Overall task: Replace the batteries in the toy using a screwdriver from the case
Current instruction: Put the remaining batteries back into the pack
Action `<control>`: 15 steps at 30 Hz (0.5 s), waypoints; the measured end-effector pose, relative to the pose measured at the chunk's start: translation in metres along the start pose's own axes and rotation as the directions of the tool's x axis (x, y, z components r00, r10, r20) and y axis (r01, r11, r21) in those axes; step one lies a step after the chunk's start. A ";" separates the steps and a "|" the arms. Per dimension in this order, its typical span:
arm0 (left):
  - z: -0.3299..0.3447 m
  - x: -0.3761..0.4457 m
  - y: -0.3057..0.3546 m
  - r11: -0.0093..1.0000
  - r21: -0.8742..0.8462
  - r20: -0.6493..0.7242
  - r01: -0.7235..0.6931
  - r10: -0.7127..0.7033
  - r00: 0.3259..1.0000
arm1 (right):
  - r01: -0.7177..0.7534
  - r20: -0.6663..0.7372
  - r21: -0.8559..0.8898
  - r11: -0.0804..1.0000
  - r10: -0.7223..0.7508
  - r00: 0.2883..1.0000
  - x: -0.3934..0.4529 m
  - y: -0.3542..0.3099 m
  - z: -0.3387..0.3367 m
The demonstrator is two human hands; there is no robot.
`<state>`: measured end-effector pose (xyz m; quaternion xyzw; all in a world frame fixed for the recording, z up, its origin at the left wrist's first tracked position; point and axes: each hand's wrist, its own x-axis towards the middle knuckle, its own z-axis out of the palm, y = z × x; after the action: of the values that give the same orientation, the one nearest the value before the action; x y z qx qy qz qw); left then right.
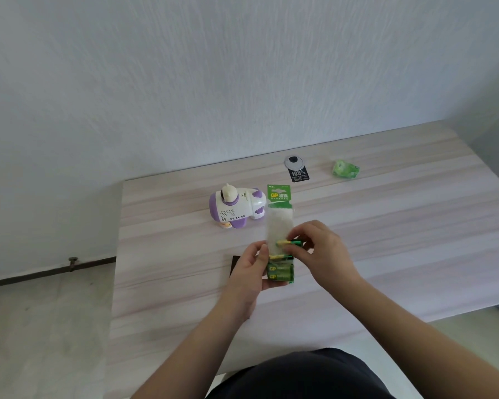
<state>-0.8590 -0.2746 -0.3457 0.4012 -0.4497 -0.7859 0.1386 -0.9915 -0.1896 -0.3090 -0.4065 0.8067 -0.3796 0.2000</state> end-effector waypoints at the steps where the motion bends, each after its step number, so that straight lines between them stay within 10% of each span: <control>1: 0.000 0.000 0.000 1.000 -0.006 0.006 0.006 -0.006 1.000 | 0.027 -0.003 0.006 1.000 -0.027 1.000 0.000 0.001 0.001; 11: 0.001 0.001 0.000 0.999 -0.030 -0.015 0.039 -0.040 0.999 | 0.295 0.062 -0.249 0.923 -0.289 0.955 -0.005 0.015 0.010; 15: 0.001 0.004 -0.002 1.000 -0.011 -0.048 0.024 -0.024 0.999 | 0.212 0.011 -0.077 0.974 -0.211 0.977 -0.008 0.015 0.009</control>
<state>-0.8619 -0.2755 -0.3488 0.4247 -0.4371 -0.7800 0.1422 -0.9888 -0.1810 -0.3263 -0.4980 0.7727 -0.3665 0.1435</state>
